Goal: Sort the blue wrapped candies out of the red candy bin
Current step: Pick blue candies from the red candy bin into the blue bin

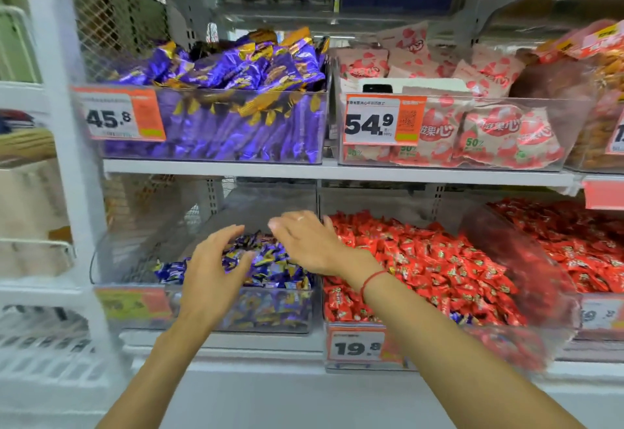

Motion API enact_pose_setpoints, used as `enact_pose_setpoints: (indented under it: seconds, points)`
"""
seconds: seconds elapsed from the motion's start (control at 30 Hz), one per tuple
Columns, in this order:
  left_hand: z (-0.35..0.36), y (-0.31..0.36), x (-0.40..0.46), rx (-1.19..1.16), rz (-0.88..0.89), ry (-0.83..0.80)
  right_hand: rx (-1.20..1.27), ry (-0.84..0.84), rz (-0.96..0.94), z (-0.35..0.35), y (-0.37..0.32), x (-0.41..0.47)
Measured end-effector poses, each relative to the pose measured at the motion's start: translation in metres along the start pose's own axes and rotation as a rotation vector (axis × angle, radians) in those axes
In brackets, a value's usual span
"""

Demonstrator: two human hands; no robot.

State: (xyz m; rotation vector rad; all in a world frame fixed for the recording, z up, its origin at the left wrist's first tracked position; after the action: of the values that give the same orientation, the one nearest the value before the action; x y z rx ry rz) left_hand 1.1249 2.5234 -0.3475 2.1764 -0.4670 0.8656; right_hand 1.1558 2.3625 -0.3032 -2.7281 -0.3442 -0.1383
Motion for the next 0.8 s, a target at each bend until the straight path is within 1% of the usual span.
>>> enact_pose_setpoints:
  seconds: [0.13, 0.23, 0.33, 0.37, 0.43, 0.57, 0.67, 0.8]
  points:
    - [0.002, 0.010, 0.001, 0.040, -0.003, -0.070, 0.070, 0.073, -0.045, -0.021, 0.036, -0.024]
    - [0.015, 0.040, 0.002, 0.030, 0.068, -0.086, 0.102, 0.118, -0.022, -0.044, 0.072, -0.051]
    - [0.046, 0.073, -0.006, 0.015, 0.182, -0.206, 0.129, 0.131, 0.053, -0.067, 0.110, -0.079]
    - [0.058, 0.081, -0.012, 0.032, 0.238, -0.250, 0.131, 0.122, 0.074, -0.073, 0.122, -0.088]
    - [0.077, 0.090, -0.022, 0.095, 0.316, -0.283, 0.131, 0.075, 0.097, -0.083, 0.141, -0.103]
    - [0.088, 0.090, -0.027, 0.164, 0.346, -0.242, 0.097, -0.038, 0.127, -0.085, 0.166, -0.119]
    - [0.089, 0.091, -0.027, 0.199, 0.334, -0.238, -0.013, -0.060, 0.063, -0.069, 0.170, -0.117]
    - [0.088, 0.091, -0.028, 0.238, 0.344, -0.271, -0.343, -0.159, -0.041, -0.039, 0.173, -0.102]
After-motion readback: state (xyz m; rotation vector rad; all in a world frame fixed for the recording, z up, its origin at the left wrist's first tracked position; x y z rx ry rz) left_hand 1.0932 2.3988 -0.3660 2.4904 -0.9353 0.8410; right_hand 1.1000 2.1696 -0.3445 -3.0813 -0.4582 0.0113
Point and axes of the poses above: each hand's wrist, its own x-axis towards the middle knuckle, its own z-axis out of the palm, y = z × x, the point moved 4 cm from there along x, towards the middle knuckle, and after that the axes turned 12 degrees about z, right-handed, at the moved point
